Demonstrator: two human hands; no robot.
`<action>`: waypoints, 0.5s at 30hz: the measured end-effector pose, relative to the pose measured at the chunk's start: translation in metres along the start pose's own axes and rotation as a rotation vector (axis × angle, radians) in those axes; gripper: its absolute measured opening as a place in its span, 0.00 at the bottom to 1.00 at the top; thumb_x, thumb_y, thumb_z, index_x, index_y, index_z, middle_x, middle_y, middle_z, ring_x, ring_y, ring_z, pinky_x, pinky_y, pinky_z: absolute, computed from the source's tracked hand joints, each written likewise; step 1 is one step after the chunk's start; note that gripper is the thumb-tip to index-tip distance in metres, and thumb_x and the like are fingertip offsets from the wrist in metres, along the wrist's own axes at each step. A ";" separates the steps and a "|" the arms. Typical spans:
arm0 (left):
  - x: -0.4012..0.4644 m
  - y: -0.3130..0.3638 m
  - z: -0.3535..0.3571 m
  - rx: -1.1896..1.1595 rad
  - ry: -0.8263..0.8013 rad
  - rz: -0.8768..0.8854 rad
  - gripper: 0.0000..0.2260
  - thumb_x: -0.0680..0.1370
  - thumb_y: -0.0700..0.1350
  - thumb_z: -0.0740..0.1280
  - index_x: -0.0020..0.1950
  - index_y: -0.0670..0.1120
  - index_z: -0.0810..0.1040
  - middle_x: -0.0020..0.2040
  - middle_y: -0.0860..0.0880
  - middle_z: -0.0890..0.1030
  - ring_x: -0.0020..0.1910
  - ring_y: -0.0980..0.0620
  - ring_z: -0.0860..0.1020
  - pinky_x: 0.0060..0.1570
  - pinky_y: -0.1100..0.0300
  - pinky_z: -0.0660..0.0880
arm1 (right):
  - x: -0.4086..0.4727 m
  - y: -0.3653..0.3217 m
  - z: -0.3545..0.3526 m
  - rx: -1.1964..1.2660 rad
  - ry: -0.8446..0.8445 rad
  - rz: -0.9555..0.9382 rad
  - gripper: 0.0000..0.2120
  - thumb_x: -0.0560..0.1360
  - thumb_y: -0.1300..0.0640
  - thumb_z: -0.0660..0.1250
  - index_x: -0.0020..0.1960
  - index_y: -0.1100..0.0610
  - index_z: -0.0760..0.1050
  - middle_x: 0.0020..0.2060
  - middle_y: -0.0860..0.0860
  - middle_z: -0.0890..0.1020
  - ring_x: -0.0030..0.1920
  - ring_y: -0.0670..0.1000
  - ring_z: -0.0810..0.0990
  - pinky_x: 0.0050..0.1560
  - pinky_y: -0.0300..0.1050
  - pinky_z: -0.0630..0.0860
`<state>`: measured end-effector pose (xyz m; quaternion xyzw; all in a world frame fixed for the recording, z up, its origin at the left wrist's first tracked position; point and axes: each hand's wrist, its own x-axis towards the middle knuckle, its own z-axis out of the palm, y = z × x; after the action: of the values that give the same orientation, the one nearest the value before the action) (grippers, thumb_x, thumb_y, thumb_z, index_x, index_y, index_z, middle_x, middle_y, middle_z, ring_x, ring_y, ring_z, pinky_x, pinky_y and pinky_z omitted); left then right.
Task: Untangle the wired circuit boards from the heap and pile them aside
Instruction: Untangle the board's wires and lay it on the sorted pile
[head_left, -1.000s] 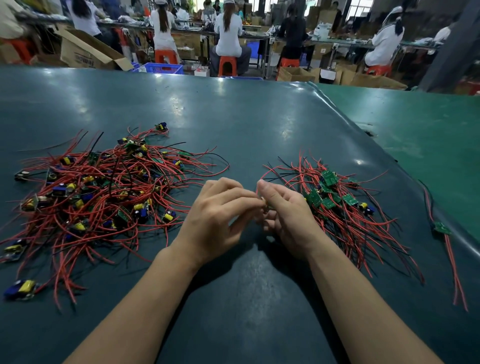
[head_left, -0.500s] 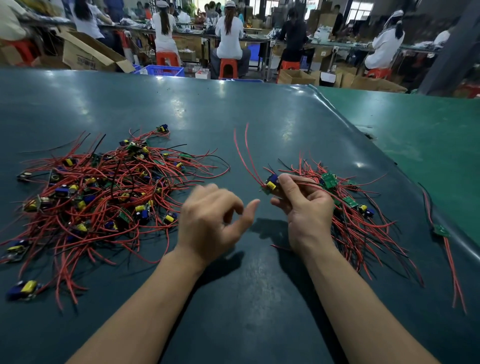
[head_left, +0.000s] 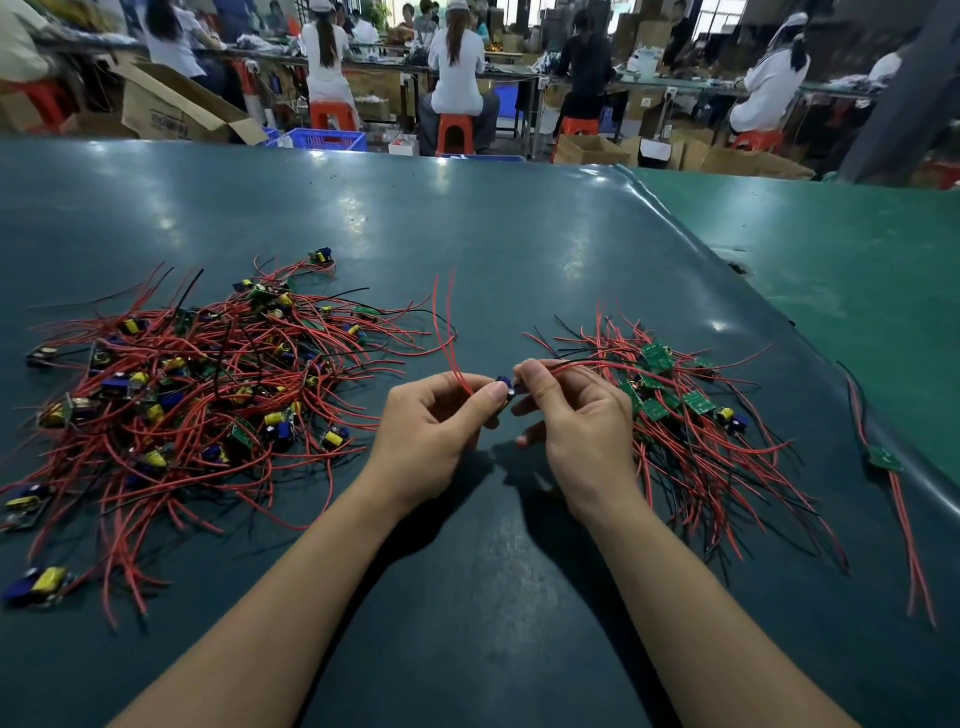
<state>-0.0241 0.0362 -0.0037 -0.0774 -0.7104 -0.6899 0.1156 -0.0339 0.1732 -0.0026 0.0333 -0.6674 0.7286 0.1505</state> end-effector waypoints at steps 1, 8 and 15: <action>0.000 -0.001 0.000 0.002 -0.016 -0.014 0.03 0.76 0.40 0.71 0.42 0.45 0.83 0.31 0.49 0.80 0.28 0.53 0.72 0.30 0.65 0.68 | 0.000 0.001 0.000 -0.027 -0.007 0.003 0.08 0.78 0.62 0.68 0.44 0.65 0.81 0.37 0.58 0.83 0.35 0.49 0.81 0.25 0.40 0.76; 0.001 0.000 -0.001 -0.017 -0.084 -0.112 0.04 0.76 0.40 0.71 0.41 0.43 0.83 0.29 0.52 0.79 0.26 0.59 0.71 0.29 0.70 0.67 | 0.005 0.002 -0.003 0.057 -0.018 0.163 0.07 0.79 0.62 0.66 0.45 0.58 0.81 0.39 0.52 0.85 0.33 0.46 0.81 0.26 0.40 0.76; -0.001 0.003 -0.001 0.046 -0.159 -0.145 0.04 0.76 0.41 0.71 0.43 0.42 0.83 0.30 0.51 0.81 0.26 0.61 0.71 0.28 0.70 0.66 | 0.007 0.005 -0.005 -0.145 0.012 -0.025 0.23 0.78 0.71 0.59 0.60 0.45 0.78 0.53 0.51 0.81 0.38 0.50 0.79 0.24 0.38 0.75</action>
<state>-0.0229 0.0358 -0.0014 -0.0775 -0.7367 -0.6717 0.0103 -0.0406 0.1794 -0.0062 0.0261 -0.7171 0.6765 0.1658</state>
